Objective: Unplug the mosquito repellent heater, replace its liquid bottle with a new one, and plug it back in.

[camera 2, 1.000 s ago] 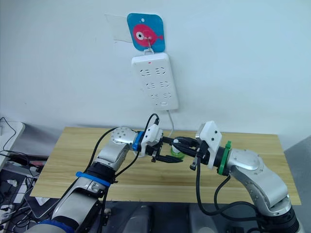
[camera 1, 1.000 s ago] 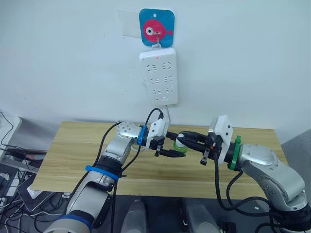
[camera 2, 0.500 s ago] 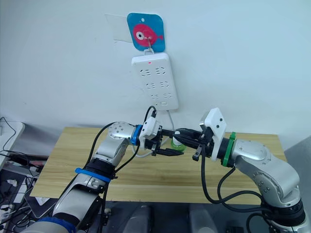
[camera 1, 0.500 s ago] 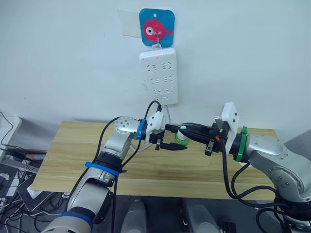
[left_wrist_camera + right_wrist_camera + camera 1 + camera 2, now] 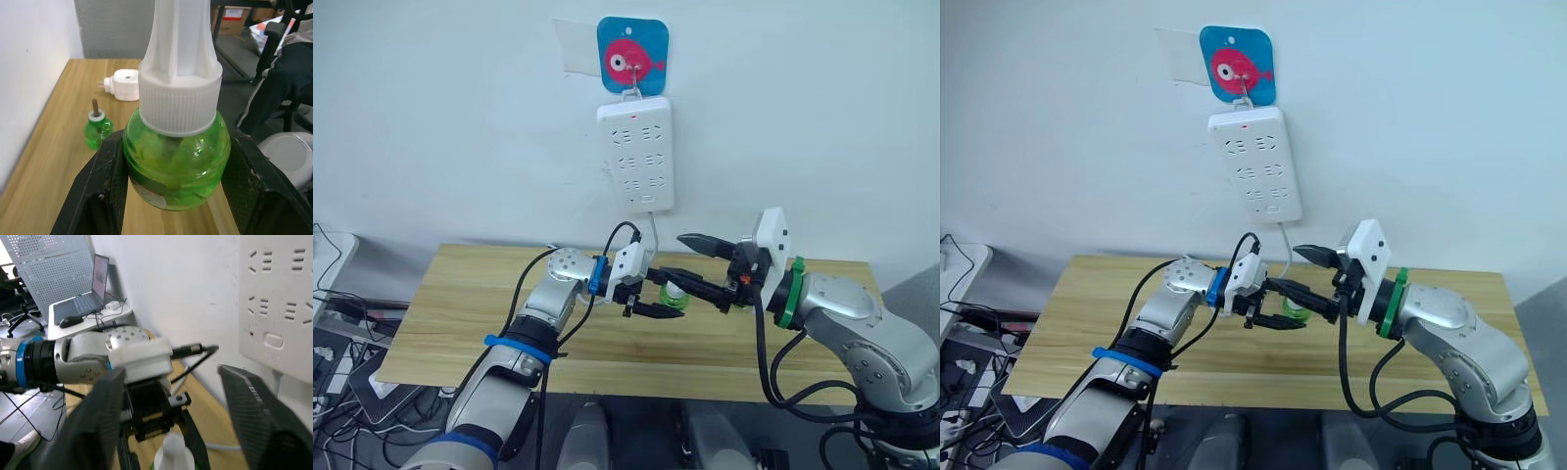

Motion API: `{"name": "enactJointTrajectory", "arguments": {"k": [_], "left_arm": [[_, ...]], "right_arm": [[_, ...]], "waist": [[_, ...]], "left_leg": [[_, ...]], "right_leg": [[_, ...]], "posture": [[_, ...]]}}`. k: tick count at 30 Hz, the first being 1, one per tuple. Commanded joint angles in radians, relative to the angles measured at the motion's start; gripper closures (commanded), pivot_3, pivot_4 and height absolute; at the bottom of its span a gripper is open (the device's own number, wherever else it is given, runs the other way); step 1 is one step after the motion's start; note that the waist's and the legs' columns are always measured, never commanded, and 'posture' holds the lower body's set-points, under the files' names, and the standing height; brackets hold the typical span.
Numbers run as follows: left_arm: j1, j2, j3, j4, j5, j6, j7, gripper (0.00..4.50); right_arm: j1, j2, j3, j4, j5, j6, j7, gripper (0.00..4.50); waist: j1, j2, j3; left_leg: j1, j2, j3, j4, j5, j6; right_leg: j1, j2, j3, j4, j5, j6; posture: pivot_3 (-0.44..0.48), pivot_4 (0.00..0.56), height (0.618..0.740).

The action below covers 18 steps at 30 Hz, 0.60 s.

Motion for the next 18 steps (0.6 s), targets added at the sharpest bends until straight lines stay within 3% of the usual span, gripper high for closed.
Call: {"name": "enactJointTrajectory", "arguments": {"k": [1,18], "left_arm": [[-0.009,-0.006,0.008,-0.023,-0.006,-0.004,0.003,2.24],[-0.013,-0.018,0.006,-0.032,-0.009,0.005,0.009,2.24]], "right_arm": [[0.011,0.000,0.020,-0.047,-0.022,-0.030,-0.007,0.02],[0.066,0.047,0.154,0.078,-0.286,-0.197,-0.037,0.02]], "waist": [[0.000,0.000,0.000],[0.000,0.000,0.000]], "left_leg": [[0.000,0.000,0.000,0.000,0.000,0.000],[0.000,0.000,0.000,0.000,0.000,0.000]], "right_leg": [[0.000,0.000,0.000,0.000,0.000,0.000],[0.000,0.000,0.000,0.000,0.000,0.000]], "posture": [[-0.054,0.220,0.740],[-0.059,0.218,0.740]]}}
